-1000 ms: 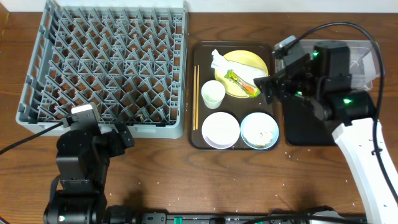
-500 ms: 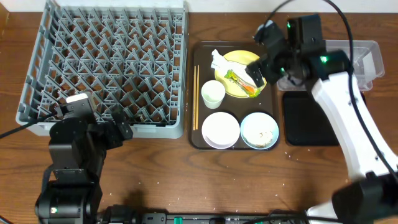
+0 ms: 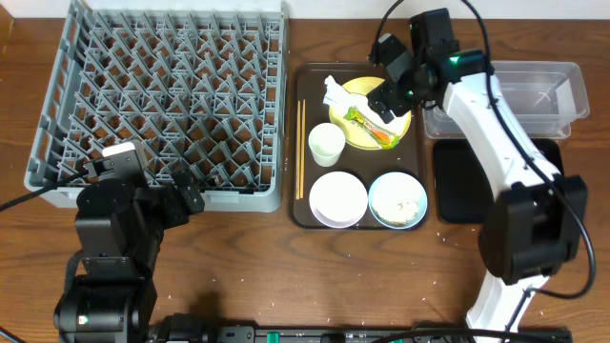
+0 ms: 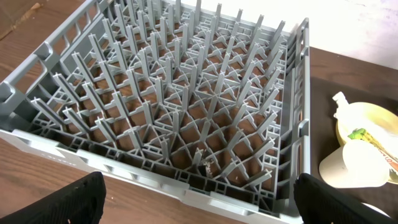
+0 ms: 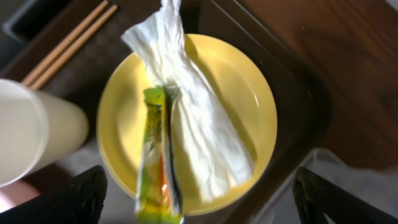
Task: Sort waste into correct bins and load items into the dishwasher
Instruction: 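Reach the right gripper to the yellow plate and grasp napkin and wrapper, then carry napkin and green wrapper into the clear bin and release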
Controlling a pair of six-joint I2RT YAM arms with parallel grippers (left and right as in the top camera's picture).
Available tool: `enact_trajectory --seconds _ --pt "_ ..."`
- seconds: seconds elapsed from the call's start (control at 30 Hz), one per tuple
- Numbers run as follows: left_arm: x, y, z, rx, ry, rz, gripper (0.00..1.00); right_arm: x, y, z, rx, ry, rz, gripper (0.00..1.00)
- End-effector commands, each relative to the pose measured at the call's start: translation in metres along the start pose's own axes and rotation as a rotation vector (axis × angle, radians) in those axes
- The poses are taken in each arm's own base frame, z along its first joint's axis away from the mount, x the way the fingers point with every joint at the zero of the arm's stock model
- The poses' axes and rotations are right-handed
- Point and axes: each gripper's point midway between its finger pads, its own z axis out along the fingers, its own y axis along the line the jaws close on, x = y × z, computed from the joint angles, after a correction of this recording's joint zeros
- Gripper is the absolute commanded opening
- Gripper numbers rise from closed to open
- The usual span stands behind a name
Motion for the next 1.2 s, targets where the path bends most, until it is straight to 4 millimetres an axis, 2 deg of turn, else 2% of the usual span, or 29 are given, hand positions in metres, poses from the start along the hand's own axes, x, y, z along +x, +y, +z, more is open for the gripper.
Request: enact_trajectory --seconds 0.0,0.17,0.47,0.63,0.73,0.83,0.87,0.93,1.0,1.1,1.17 --pt "-0.006 0.000 -0.004 0.002 -0.014 -0.016 0.98 -0.003 -0.001 0.019 0.003 0.006 -0.070 0.93" --pt "-0.006 0.000 -0.004 0.002 -0.014 -0.016 0.98 0.004 -0.003 0.049 -0.007 0.023 -0.077 0.92" --pt "-0.005 0.000 -0.002 0.000 -0.007 -0.015 0.98 0.019 0.009 0.091 -0.045 0.075 -0.106 0.89" --pt "-0.004 0.000 0.001 -0.003 0.004 -0.014 0.98 0.031 0.015 0.107 -0.063 0.112 -0.105 0.80" --pt "-0.003 0.000 0.003 -0.005 0.012 -0.013 0.98 0.040 0.017 0.118 -0.077 0.139 -0.098 0.69" --pt "-0.002 0.000 0.006 -0.007 0.022 -0.011 0.98 0.046 0.018 0.124 -0.081 0.154 -0.070 0.53" --pt "-0.002 0.000 0.006 -0.007 0.024 -0.011 0.98 0.046 0.018 0.125 -0.081 0.156 -0.062 0.45" --pt "-0.001 0.000 0.009 -0.010 0.034 -0.010 0.98 0.046 0.018 0.126 -0.076 0.155 -0.016 0.18" --pt "0.000 -0.001 0.011 -0.011 0.040 -0.009 0.98 0.043 0.016 0.126 -0.068 0.145 0.021 0.01" --pt "0.000 0.000 0.012 -0.013 0.045 -0.009 0.98 0.034 0.012 0.121 -0.046 0.119 0.104 0.01" --pt "0.001 0.000 0.013 -0.013 0.047 -0.009 0.98 0.023 0.007 0.110 -0.031 0.091 0.159 0.01"
